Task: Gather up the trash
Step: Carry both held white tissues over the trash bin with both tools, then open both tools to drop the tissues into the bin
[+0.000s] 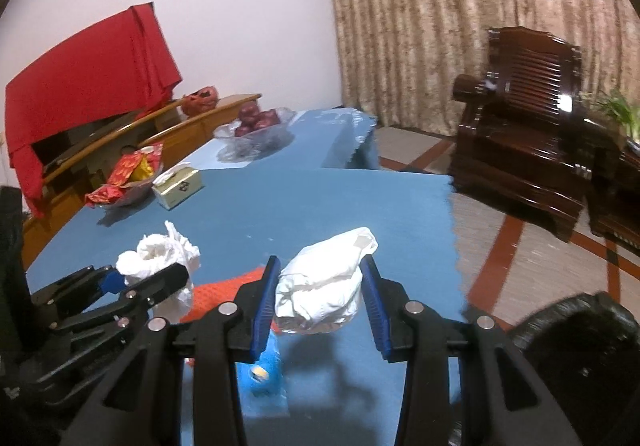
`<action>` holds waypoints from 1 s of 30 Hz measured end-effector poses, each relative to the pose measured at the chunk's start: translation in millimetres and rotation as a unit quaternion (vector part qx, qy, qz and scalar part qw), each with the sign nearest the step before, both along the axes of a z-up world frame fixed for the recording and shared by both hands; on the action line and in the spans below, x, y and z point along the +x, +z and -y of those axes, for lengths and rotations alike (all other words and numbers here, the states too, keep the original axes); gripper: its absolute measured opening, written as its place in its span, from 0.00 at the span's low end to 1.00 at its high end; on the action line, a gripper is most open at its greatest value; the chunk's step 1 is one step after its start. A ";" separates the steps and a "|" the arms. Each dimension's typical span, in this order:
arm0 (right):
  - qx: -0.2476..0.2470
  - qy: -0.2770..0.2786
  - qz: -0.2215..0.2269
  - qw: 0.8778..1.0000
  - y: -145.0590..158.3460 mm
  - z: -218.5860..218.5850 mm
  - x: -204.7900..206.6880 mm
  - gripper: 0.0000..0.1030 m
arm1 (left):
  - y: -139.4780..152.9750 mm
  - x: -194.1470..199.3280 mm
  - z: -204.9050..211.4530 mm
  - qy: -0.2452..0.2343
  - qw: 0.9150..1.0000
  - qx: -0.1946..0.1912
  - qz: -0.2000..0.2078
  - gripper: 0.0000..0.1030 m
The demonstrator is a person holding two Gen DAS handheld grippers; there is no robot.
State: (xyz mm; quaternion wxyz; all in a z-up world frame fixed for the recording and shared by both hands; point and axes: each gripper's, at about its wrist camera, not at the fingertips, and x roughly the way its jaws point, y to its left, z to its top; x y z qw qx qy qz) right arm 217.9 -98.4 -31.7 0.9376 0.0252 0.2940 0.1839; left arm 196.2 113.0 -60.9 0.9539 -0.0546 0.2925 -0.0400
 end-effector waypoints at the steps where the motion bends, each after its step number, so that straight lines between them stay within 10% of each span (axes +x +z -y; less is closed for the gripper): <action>1: 0.001 -0.007 -0.001 1.000 -0.1 8.1 -3.3 0.39 | 0.5 -0.4 7.3 -0.006 1.000 -0.002 0.001 0.38; 30: -0.025 -0.205 -0.033 0.978 -27.7 219.7 -94.1 0.39 | -24.3 -16.2 216.4 -0.201 0.979 0.001 -0.020 0.38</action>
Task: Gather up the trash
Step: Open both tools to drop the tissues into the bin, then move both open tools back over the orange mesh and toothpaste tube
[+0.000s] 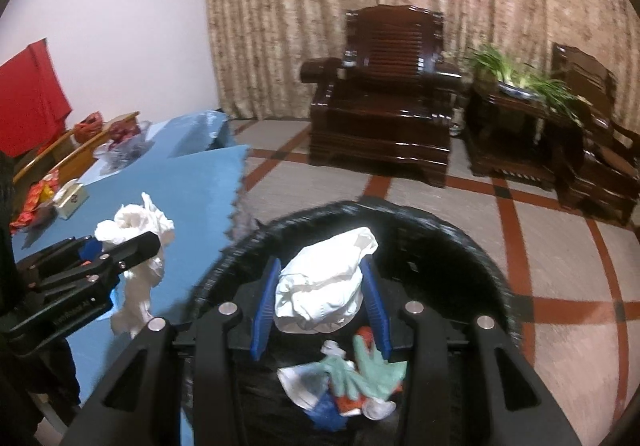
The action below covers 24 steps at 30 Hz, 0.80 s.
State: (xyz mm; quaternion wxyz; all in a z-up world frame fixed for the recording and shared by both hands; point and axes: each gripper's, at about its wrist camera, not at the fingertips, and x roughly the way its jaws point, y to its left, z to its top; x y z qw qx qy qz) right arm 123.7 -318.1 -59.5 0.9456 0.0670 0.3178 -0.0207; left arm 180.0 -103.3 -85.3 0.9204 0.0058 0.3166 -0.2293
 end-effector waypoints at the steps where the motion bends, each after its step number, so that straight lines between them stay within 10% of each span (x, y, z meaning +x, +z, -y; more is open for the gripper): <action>1: 0.000 -0.006 -0.002 1.000 -2.0 5.9 -2.2 0.39 | -1.9 -0.5 7.7 -0.008 1.000 0.000 -0.001 0.38; 10: -0.002 -0.032 -0.022 0.999 -23.0 39.4 -14.4 0.40 | -17.2 7.4 58.5 -0.040 0.999 0.003 -0.005 0.39; 14: 0.003 -0.039 -0.026 0.999 -30.9 46.3 -14.5 0.45 | -23.0 14.9 69.6 -0.057 0.998 -0.013 -0.023 0.61; 19: 0.004 -0.051 -0.026 0.998 -38.3 50.9 -16.8 0.80 | -17.4 16.8 64.1 -0.054 0.998 -0.013 -0.010 0.72; 24: 0.021 -0.054 -0.022 0.998 -38.8 49.8 -14.1 0.92 | -9.1 19.1 42.2 -0.023 1.000 -0.013 -0.003 0.85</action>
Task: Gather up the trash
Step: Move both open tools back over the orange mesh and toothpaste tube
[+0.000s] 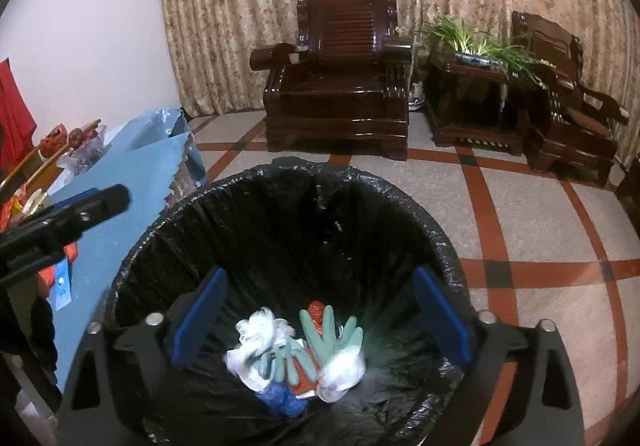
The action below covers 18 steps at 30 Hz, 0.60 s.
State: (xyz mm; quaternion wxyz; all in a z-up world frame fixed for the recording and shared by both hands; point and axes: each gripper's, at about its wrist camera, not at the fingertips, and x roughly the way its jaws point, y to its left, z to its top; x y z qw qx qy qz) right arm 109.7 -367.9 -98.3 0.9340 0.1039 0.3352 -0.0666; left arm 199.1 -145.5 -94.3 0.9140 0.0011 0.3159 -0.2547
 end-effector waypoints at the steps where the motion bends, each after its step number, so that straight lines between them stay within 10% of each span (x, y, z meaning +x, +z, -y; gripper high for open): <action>1: 0.001 0.000 0.002 1.000 0.6 -2.2 0.2 0.94 | 1.5 -0.2 -6.2 0.007 1.000 0.003 0.002 0.88; 18: -0.009 0.099 0.028 0.995 20.2 -97.8 31.0 0.94 | 21.1 -18.8 -152.4 0.146 0.989 0.023 0.018 0.91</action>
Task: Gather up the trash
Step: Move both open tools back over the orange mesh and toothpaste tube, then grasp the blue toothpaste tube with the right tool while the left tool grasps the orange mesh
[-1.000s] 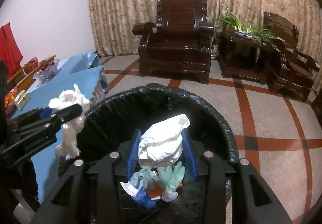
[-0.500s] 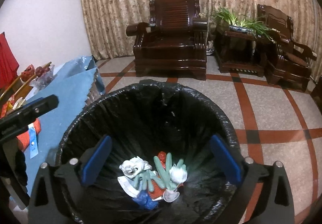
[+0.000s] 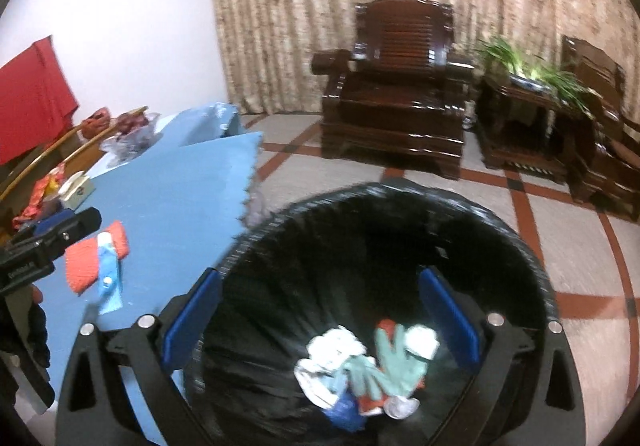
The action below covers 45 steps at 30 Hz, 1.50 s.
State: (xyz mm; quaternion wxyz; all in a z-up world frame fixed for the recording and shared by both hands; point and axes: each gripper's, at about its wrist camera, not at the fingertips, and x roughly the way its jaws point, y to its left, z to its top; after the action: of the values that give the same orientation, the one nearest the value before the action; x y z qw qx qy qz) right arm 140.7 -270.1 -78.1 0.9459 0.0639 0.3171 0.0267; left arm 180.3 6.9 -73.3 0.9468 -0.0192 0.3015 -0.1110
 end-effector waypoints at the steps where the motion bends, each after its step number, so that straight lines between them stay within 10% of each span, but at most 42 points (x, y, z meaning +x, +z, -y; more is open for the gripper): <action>1: 0.001 0.009 0.002 1.000 1.8 -8.6 3.0 0.94 | 1.1 -1.0 -8.7 0.008 1.000 0.001 0.001 0.91; 17: -0.006 0.126 0.013 0.992 3.6 -134.3 40.1 0.94 | -4.2 -13.3 -137.8 0.130 0.991 0.025 -0.005 0.91; 45: -0.015 0.240 -0.086 0.967 -77.9 -261.0 107.6 0.74 | -64.8 6.8 -211.9 0.190 0.980 0.030 -0.057 0.90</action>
State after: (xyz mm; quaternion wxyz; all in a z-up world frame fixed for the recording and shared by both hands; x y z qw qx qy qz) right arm 248.3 -9.0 -156.0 0.8817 -0.0261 0.4039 0.2425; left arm 187.1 218.8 -138.1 0.9320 -0.0543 0.3492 0.0812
